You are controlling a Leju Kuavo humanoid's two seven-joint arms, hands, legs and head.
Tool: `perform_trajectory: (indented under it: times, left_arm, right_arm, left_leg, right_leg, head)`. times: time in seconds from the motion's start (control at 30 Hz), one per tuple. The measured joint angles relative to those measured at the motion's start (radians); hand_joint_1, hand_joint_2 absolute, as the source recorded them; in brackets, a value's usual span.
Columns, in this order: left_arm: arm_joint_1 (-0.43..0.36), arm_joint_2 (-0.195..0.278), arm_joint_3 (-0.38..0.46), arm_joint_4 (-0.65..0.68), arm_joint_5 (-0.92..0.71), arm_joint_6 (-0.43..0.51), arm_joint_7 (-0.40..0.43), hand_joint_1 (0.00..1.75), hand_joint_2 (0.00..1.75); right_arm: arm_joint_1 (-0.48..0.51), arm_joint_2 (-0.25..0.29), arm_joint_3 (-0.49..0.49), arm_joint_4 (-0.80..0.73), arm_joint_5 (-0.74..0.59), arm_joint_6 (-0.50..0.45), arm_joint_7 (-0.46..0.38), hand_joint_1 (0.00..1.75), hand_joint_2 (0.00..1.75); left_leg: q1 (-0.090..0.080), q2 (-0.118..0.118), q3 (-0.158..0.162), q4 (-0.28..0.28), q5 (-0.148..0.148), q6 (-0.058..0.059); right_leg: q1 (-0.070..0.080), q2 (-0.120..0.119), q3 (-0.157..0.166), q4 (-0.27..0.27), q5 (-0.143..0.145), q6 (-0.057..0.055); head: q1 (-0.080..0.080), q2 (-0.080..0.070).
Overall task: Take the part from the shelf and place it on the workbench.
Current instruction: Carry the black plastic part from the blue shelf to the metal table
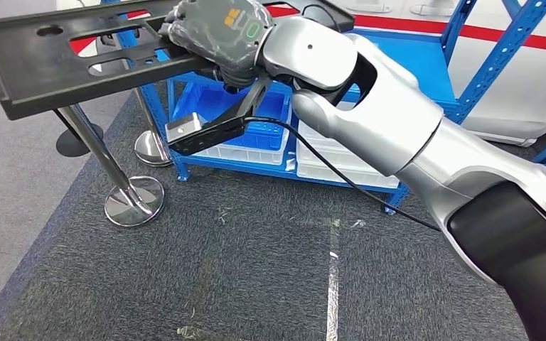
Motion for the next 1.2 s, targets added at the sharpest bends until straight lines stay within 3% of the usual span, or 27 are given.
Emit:
perform_trajectory:
  times: [0.1, 0.2, 0.27, 0.33, 0.37, 0.4, 0.43, 0.53, 0.57, 0.6, 0.7, 0.73, 0.77, 0.8, 0.87, 0.93, 1.03, 1.1, 1.2]
  left_arm:
    - [0.001, 0.003, -0.001, 0.0, 0.0, -0.002, 0.001, 0.0, 1.75]
    - [0.001, 0.003, -0.001, 0.0, 0.0, -0.002, 0.002, 0.0, 1.75]
    - [0.002, 0.005, -0.002, 0.0, -0.002, 0.0, 0.004, 0.0, 1.75]
    - [0.002, 0.011, -0.002, 0.0, -0.006, 0.002, 0.008, 0.0, 1.75]
    - [0.0, 0.014, -0.003, 0.0, -0.01, 0.002, 0.01, 0.0, 1.75]
    - [-0.001, 0.016, -0.003, 0.0, -0.012, 0.002, 0.01, 0.0, 1.75]
    - [-0.002, 0.018, -0.003, 0.0, -0.014, 0.0, 0.01, 0.0, 1.75]
    - [-0.001, 0.022, -0.003, 0.0, -0.019, -0.003, 0.01, 0.0, 1.75]
    - [-0.001, 0.023, -0.004, 0.0, -0.019, -0.004, 0.01, 0.0, 1.75]
    - [0.0, 0.023, -0.004, 0.0, -0.02, -0.004, 0.009, 0.0, 1.75]
    - [-0.001, 0.024, -0.004, 0.0, -0.02, -0.005, 0.009, 0.0, 1.75]
    - [-0.001, 0.025, -0.004, 0.0, -0.021, -0.005, 0.009, 0.0, 1.75]
    - [-0.001, 0.025, -0.004, 0.0, -0.021, -0.005, 0.008, 0.0, 1.75]
    - [-0.001, 0.025, -0.004, 0.0, -0.022, -0.006, 0.008, 0.0, 1.75]
    - [-0.001, 0.024, -0.004, -0.001, -0.023, -0.007, 0.007, 0.0, 1.75]
    - [-0.002, 0.025, -0.004, -0.002, -0.023, -0.009, 0.005, 0.0, 1.75]
    - [-0.001, 0.027, -0.005, -0.003, -0.024, -0.01, 0.003, 0.0, 1.75]
    - [0.0, 0.029, -0.005, -0.003, -0.024, -0.011, 0.003, 0.0, 1.75]
    - [0.0, 0.031, -0.007, -0.002, -0.024, -0.01, 0.003, 0.0, 1.75]
  right_arm:
    - [0.0, 0.002, 0.001, 0.001, -0.001, 0.001, 0.001, 1.75, 1.75]
    - [-0.001, 0.002, 0.001, 0.001, -0.001, 0.002, 0.002, 1.75, 1.75]
    - [0.0, 0.002, 0.002, 0.001, -0.002, 0.001, 0.004, 1.75, 1.75]
    - [0.003, 0.003, 0.003, 0.001, -0.002, 0.001, 0.008, 1.75, 1.75]
    - [0.004, 0.003, 0.004, 0.001, -0.002, 0.001, 0.009, 1.75, 1.75]
    - [0.003, 0.002, 0.004, 0.001, -0.002, 0.001, 0.01, 1.75, 1.75]
    - [0.003, 0.002, 0.004, 0.0, -0.002, 0.001, 0.011, 1.75, 1.75]
    - [0.003, 0.002, 0.005, 0.001, -0.002, 0.001, 0.012, 1.75, 1.75]
    - [0.004, 0.001, 0.005, 0.001, -0.001, 0.001, 0.013, 1.75, 1.75]
    - [0.005, -0.001, 0.006, 0.002, -0.001, 0.001, 0.013, 1.75, 1.75]
    - [0.007, -0.004, 0.007, 0.004, -0.001, 0.002, 0.014, 1.75, 1.75]
    - [0.009, -0.004, 0.008, 0.004, -0.001, 0.003, 0.014, 1.75, 1.75]
    - [0.011, -0.004, 0.009, 0.004, -0.001, 0.004, 0.014, 1.75, 1.75]
    - [0.012, -0.004, 0.01, 0.004, -0.001, 0.004, 0.014, 1.75, 1.75]
    - [0.012, -0.004, 0.01, 0.005, -0.001, 0.006, 0.014, 1.75, 1.75]
    - [0.011, -0.003, 0.011, 0.005, -0.001, 0.006, 0.014, 1.75, 1.75]
    - [0.008, -0.004, 0.011, 0.006, -0.001, 0.006, 0.015, 1.75, 1.75]
    - [0.007, -0.003, 0.011, 0.006, -0.001, 0.006, 0.015, 1.75, 1.75]
    - [0.007, -0.002, 0.014, 0.007, -0.001, 0.006, 0.015, 1.75, 1.75]
  left_leg:
    - [0.001, -0.001, -0.02, 0.031, -0.058, -0.008]
    - [0.001, 0.0, -0.026, 0.053, -0.085, -0.009]
    - [0.001, 0.0, -0.03, 0.132, -0.125, -0.014]
    - [0.003, 0.0, 0.025, 0.164, -0.132, -0.023]
    - [0.003, 0.0, 0.075, 0.134, -0.13, -0.026]
    - [0.001, -0.002, 0.115, 0.074, -0.134, -0.023]
    - [-0.001, -0.003, 0.138, 0.033, -0.143, -0.018]
    - [-0.003, -0.004, 0.138, 0.004, -0.137, 0.003]
    - [-0.001, -0.002, 0.134, 0.001, -0.129, 0.011]
    - [0.002, 0.0, 0.127, -0.003, -0.119, 0.018]
    - [0.001, 0.003, 0.098, -0.004, -0.094, 0.03]
    - [0.0, 0.003, 0.087, -0.003, -0.087, 0.031]
    - [0.0, 0.003, 0.078, -0.002, -0.08, 0.031]
    - [-0.002, 0.002, 0.069, -0.002, -0.073, 0.031]
    - [-0.004, 0.0, 0.058, -0.002, -0.061, 0.029]
    - [-0.001, 0.0, 0.052, -0.006, -0.048, 0.022]
    - [0.007, 0.0, 0.049, -0.022, -0.027, 0.0]
    - [0.004, -0.001, 0.035, 0.001, -0.06, -0.008]
    - [0.003, -0.001, -0.013, 0.167, -0.187, -0.017]
  right_leg:
    - [-0.007, -0.004, -0.013, -0.02, 0.033, -0.018]
    - [-0.008, -0.004, -0.018, -0.021, 0.038, -0.022]
    - [-0.008, -0.004, -0.046, -0.017, 0.057, -0.024]
    - [-0.008, -0.004, -0.098, -0.003, 0.089, -0.02]
    - [-0.007, -0.004, -0.124, 0.005, 0.103, -0.015]
    - [-0.006, -0.004, -0.134, 0.01, 0.109, -0.01]
    - [-0.005, -0.004, -0.139, 0.011, 0.116, -0.005]
    - [-0.003, -0.003, -0.148, 0.005, 0.137, 0.01]
    - [-0.002, -0.001, -0.155, 0.015, 0.126, 0.015]
    - [-0.003, 0.0, -0.167, 0.043, 0.098, 0.02]
    - [-0.007, 0.001, -0.224, 0.229, -0.035, 0.03]
    - [-0.007, 0.001, -0.231, 0.277, -0.054, 0.03]
    - [-0.007, 0.001, -0.221, 0.292, -0.052, 0.027]
    - [-0.005, 0.001, -0.192, 0.267, -0.033, 0.022]
    - [0.002, 0.004, -0.094, 0.134, 0.006, -0.001]
    - [0.012, 0.006, -0.022, 0.017, 0.017, -0.019]
    - [0.017, 0.005, -0.011, -0.025, 0.038, -0.024]
    - [0.009, 0.001, -0.017, -0.047, 0.064, -0.031]
    - [0.003, -0.002, -0.044, -0.052, 0.091, -0.036]
  head:
    - [-0.002, 0.0]
    - [-0.003, 0.0]
    - [-0.005, 0.0]
    - [-0.008, 0.0]
    - [-0.01, 0.0]
    - [-0.009, 0.0]
    - [-0.009, 0.0]
    - [-0.009, 0.0]
    - [-0.007, 0.0]
    - [-0.005, 0.0]
    - [-0.001, 0.0]
    - [-0.001, 0.0]
    - [-0.001, 0.0]
    - [-0.001, 0.0]
    - [-0.002, 0.0]
    - [-0.003, 0.0]
    - [0.003, 0.0]
    - [0.003, 0.0]
    - [-0.001, 0.0]
